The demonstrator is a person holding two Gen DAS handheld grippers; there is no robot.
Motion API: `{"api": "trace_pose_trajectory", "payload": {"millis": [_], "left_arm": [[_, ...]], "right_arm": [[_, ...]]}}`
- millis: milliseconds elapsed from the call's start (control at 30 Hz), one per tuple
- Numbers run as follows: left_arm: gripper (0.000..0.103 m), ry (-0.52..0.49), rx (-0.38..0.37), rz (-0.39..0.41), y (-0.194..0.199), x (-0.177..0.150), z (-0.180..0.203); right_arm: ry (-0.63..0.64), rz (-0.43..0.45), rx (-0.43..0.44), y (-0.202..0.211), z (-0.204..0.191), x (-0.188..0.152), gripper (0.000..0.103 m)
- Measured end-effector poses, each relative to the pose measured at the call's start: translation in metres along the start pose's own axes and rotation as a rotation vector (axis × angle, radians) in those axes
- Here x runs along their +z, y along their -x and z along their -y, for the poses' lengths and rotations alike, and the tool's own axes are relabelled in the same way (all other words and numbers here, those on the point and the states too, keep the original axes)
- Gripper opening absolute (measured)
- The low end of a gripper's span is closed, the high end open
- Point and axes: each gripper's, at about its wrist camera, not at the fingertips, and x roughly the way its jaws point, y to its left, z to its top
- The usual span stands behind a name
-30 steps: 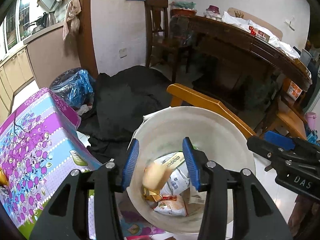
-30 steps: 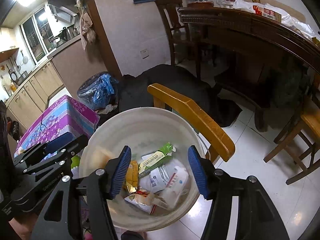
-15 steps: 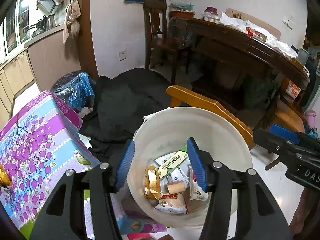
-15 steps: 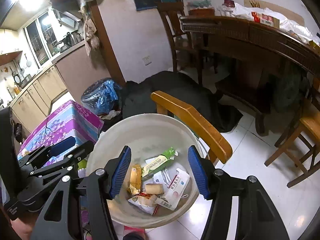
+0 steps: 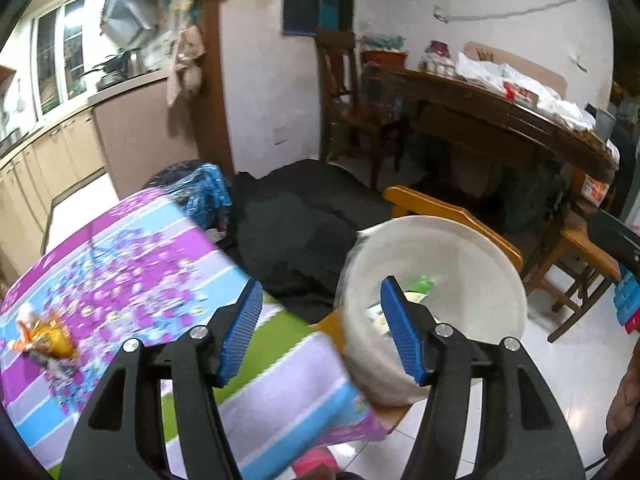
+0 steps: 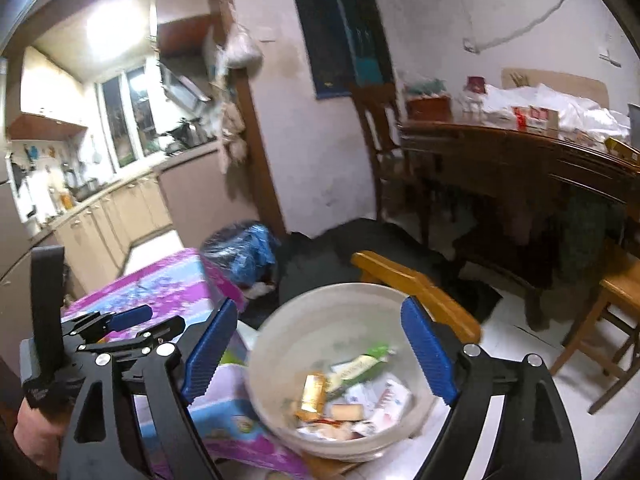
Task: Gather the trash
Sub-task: 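Move both tools back over the tablecloth toward the remaining trash, then grasp the orange-white paper bag with left tool while right grasps the black snack bag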
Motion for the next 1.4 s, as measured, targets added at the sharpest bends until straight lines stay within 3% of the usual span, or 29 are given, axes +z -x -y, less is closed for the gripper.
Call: {"api": "trace_pose_trajectory", "payload": {"millis": [133,267,500,600,667,867,1000,1300,1333,1367,1400], "left_arm": [[0.065,0.049,0.032,0.013,0.021,-0.011,-0.048],[0.066,0.183,0.077,-0.002,0.04,-0.03,-0.126],[0.066,0.621,0.216,0.011,0.084,-0.093,-0.305],[0.066,0.836,0.234,0.002,0.09,-0.125,-0.37],[0.066,0.922,0.231,-0.015,0.086,-0.139,-0.393],[0.066,1.005,0.256,-0.094,0.045,-0.147,-0.421],[0.066,1.044,0.279,-0.083,0.03,-0.146,-0.433],[0.065,1.019,0.316,-0.065,0.017,-0.134,-0.446],[0.057,1.016,0.326,-0.068,0.016,-0.134,-0.448],[0.041,1.015,0.33,-0.075,0.016,-0.135,-0.448],[0.034,1.021,0.327,-0.077,0.016,-0.137,-0.449]], "right_arm": [[0.05,-0.012,0.083,0.005,-0.04,-0.011,0.085],[0.123,-0.041,0.167,0.001,-0.088,-0.028,0.085],[0.156,-0.135,0.28,-0.025,-0.146,-0.055,0.085],[0.17,-0.17,0.312,-0.036,-0.166,-0.065,0.085],[0.186,-0.185,0.331,-0.041,-0.18,-0.071,0.085],[0.206,-0.21,0.351,-0.061,-0.197,-0.072,0.085],[0.208,-0.229,0.355,-0.076,-0.195,-0.071,0.085],[0.247,-0.265,0.387,-0.1,-0.213,-0.075,0.085],[0.259,-0.267,0.395,-0.102,-0.219,-0.076,0.085],[0.277,-0.268,0.407,-0.106,-0.227,-0.076,0.085],[0.292,-0.267,0.417,-0.107,-0.232,-0.076,0.085]]}}
